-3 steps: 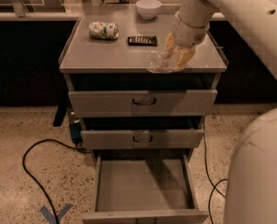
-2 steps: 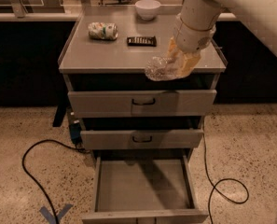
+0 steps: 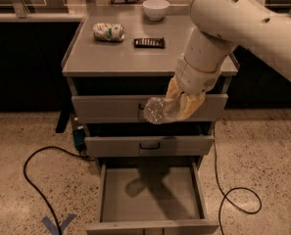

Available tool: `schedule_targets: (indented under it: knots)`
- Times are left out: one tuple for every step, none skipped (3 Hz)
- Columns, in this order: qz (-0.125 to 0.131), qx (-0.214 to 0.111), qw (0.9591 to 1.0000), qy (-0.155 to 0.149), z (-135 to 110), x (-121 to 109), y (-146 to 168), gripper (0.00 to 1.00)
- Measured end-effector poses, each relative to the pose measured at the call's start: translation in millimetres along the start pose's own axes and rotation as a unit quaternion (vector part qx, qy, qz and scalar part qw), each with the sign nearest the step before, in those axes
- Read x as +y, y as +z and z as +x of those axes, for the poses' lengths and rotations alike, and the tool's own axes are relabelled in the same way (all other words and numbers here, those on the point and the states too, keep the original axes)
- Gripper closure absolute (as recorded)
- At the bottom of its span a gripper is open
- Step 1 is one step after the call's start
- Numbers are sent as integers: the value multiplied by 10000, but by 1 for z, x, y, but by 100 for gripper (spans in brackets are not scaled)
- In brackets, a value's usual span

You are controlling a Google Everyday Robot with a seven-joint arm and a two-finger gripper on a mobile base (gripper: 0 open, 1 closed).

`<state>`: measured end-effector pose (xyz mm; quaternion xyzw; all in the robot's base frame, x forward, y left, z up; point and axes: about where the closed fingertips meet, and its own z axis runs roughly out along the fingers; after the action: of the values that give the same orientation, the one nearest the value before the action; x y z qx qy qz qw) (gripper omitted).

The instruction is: Place water bottle into bottom drawer

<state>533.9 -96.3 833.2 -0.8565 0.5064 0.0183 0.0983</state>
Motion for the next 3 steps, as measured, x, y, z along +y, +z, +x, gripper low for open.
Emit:
schedule_targets:
  knots:
    - [-287, -261, 9990, -210, -1, 7, 50, 100]
    - [-535, -383, 9974, -288, 13, -1, 104, 100]
    - [-535, -383, 9974, -287, 13, -1, 104, 100]
